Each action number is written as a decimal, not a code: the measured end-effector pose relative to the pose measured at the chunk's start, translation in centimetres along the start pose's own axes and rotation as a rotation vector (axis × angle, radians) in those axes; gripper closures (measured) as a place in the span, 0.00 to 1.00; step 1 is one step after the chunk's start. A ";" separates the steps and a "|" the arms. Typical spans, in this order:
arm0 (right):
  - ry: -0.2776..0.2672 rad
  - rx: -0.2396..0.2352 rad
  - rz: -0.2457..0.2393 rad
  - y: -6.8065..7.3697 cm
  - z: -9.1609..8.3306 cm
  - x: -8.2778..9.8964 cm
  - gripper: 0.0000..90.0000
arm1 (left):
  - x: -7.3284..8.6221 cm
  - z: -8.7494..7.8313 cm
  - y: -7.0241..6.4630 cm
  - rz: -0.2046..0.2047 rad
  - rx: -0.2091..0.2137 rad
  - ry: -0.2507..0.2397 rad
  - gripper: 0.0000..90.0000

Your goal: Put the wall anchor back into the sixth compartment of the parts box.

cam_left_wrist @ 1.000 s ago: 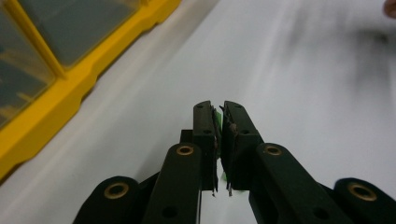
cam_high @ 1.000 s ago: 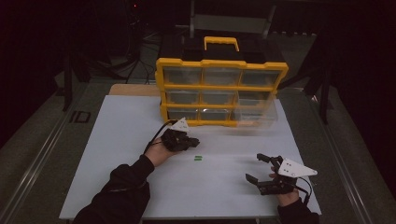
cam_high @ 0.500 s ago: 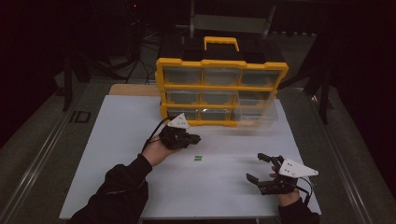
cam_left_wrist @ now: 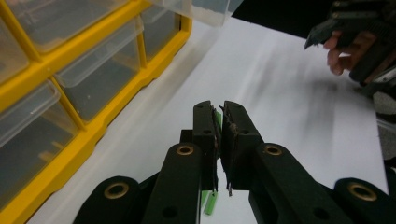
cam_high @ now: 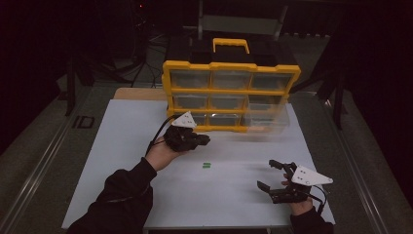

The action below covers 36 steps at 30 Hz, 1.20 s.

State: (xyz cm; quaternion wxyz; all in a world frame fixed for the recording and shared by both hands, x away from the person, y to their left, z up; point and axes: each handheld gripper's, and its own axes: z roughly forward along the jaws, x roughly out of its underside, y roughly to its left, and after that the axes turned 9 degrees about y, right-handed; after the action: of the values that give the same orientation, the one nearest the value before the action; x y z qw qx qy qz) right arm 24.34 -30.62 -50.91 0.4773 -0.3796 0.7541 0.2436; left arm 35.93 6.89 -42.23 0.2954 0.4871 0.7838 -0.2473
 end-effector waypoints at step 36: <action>-0.002 0.001 0.000 0.0 -0.1 -0.1 0.14 | -5.7 -3.6 -0.6 -0.020 0.009 -0.038 0.93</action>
State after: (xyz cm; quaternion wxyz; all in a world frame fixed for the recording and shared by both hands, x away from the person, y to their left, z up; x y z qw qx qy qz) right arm 24.30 -30.61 -50.81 0.4783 -0.3793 0.7536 0.2438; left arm 36.60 5.59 -35.58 0.3054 0.4760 0.7817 -0.2630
